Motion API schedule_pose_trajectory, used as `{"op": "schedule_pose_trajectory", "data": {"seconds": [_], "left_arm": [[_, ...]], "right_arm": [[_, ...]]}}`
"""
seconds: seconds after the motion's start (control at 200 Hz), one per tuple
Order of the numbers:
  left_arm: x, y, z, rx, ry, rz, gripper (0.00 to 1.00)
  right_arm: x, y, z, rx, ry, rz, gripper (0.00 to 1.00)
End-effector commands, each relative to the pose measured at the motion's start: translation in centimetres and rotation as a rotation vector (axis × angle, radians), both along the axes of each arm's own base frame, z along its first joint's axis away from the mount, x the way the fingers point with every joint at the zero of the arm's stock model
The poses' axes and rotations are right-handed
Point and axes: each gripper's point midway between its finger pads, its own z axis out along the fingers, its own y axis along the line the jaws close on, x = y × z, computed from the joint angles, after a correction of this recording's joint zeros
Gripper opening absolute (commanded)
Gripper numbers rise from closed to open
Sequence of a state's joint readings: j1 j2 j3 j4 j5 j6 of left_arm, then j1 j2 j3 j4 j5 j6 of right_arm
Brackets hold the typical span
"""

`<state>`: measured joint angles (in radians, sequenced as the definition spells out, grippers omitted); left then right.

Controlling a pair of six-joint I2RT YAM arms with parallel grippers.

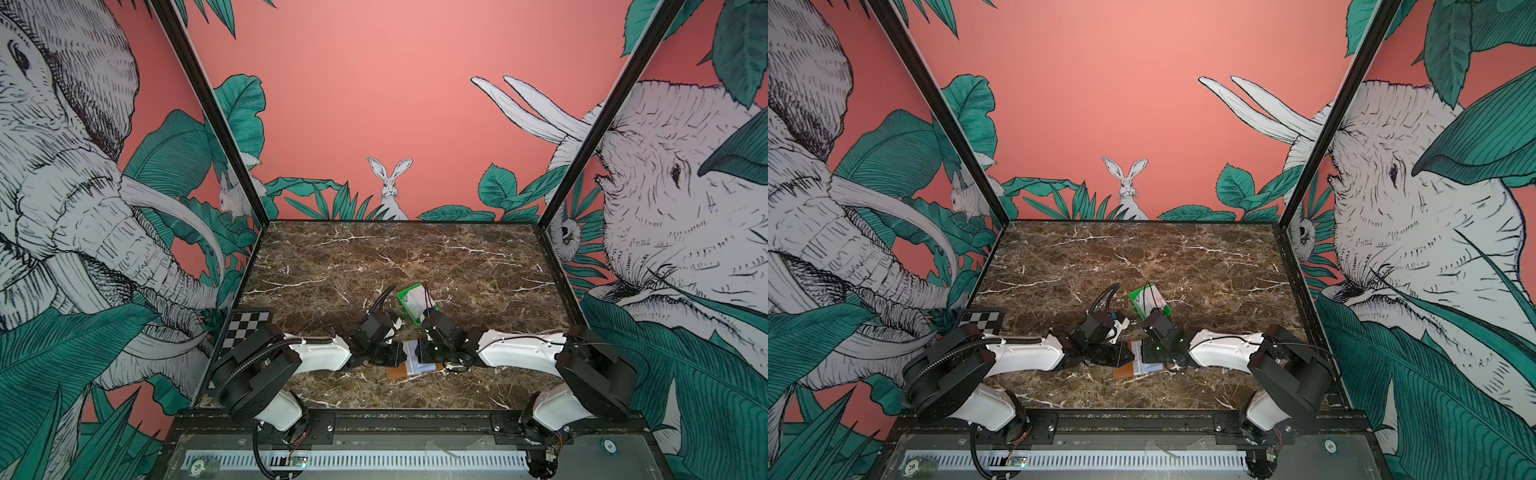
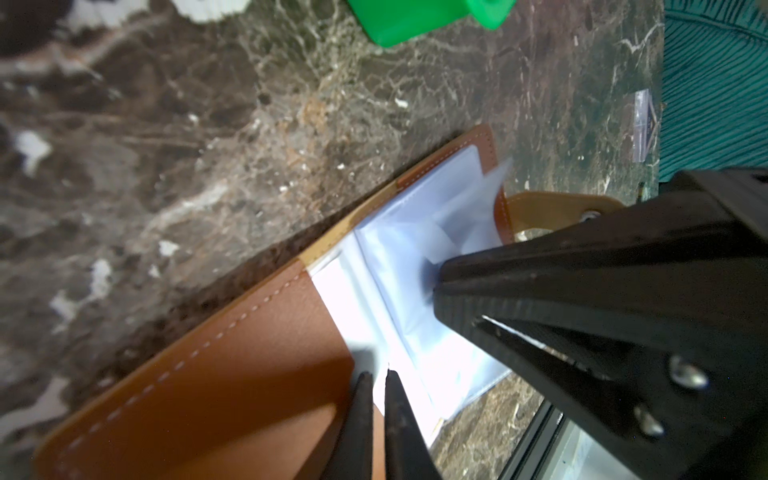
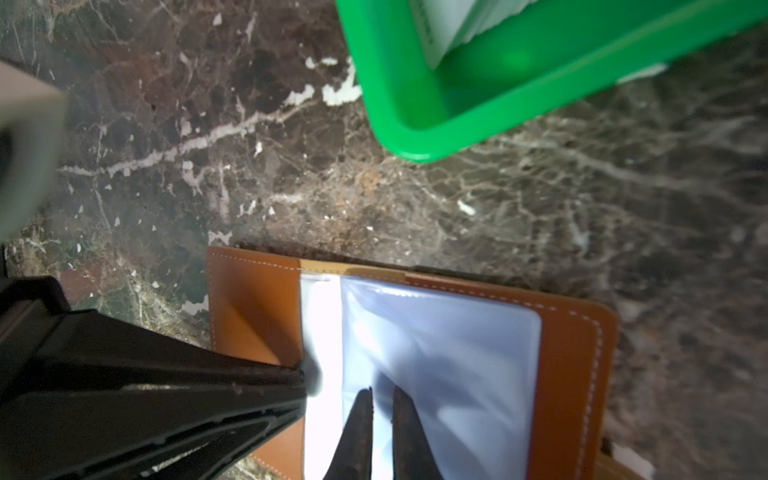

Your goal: Put the credit cards into the card holder

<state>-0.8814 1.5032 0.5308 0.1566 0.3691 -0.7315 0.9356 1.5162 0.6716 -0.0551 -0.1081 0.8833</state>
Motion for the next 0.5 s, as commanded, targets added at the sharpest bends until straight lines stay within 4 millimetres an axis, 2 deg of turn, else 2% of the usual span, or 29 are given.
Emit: {"op": "schedule_pose_trajectory", "data": {"seconds": [0.0,0.24,0.375,0.495], "left_arm": [[0.1,-0.2,0.7,0.003,-0.019,-0.021,0.11],[0.1,0.3,0.5,0.025,-0.029,-0.018,0.11],[0.2,0.2,0.8,0.020,-0.032,-0.014,0.10],[0.1,0.2,0.7,0.010,-0.026,-0.007,0.10]], "right_arm": [[0.2,-1.7,-0.2,-0.042,-0.018,-0.034,0.12],[0.2,1.7,2.9,0.111,-0.051,0.075,0.12],[0.6,1.5,2.5,0.069,-0.043,0.056,0.13],[0.8,0.8,1.3,0.015,-0.021,0.022,0.13]]}}
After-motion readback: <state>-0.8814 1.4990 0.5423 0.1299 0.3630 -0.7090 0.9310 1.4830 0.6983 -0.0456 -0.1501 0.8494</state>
